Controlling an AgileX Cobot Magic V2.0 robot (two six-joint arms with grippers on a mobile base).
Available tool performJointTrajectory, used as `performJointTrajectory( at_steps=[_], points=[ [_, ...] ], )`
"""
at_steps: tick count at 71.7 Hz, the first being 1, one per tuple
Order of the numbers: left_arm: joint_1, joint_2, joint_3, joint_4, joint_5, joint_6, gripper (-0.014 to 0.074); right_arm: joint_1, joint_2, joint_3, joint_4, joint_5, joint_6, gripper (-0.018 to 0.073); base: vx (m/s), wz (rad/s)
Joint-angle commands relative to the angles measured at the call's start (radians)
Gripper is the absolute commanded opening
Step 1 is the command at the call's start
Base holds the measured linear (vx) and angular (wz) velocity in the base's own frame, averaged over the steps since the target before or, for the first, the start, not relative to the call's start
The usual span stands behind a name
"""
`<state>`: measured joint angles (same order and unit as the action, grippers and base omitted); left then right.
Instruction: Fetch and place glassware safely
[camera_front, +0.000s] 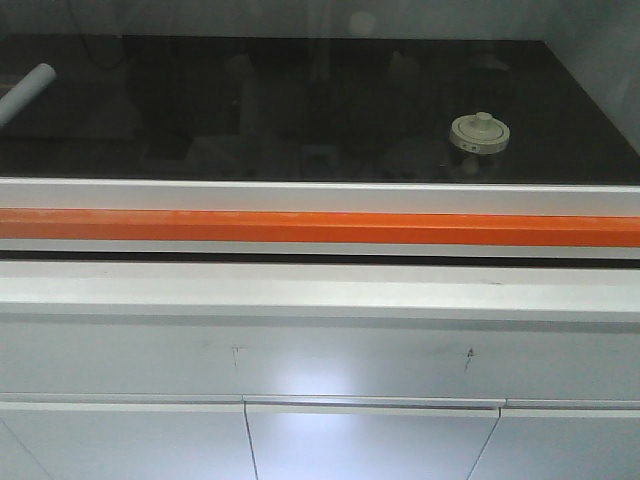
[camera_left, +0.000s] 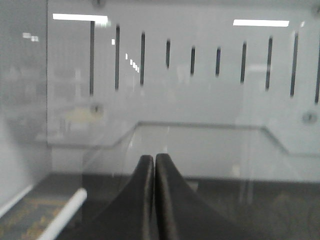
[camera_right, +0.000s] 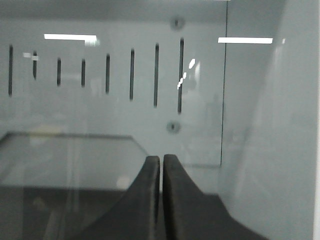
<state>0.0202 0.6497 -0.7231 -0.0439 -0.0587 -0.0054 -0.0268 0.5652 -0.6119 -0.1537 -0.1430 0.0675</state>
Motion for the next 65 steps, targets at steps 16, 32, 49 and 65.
performJointTrajectory(
  at_steps=[16, 32, 49, 65],
  points=[
    [-0.001, 0.064, -0.034, -0.01, 0.178, -0.008, -0.0007, -0.004, 0.138, -0.027, 0.056, 0.136, 0.073, -0.0003, 0.0, 0.0],
    [-0.009, 0.072, 0.052, -0.011, 0.332, -0.008, -0.0007, 0.053, 0.138, 0.007, 0.055, 0.318, 0.057, -0.0003, 0.0, 0.0],
    [-0.017, 0.072, 0.313, -0.006, 0.018, -0.004, -0.0007, 0.139, 0.138, 0.289, 0.057, -0.06, 0.046, -0.0003, 0.0, 0.0],
    [-0.017, 0.072, 0.518, 0.102, -0.399, -0.004, -0.0007, 0.135, 0.187, 0.482, 0.076, -0.467, -0.03, -0.0003, 0.0, 0.0]
  ],
)
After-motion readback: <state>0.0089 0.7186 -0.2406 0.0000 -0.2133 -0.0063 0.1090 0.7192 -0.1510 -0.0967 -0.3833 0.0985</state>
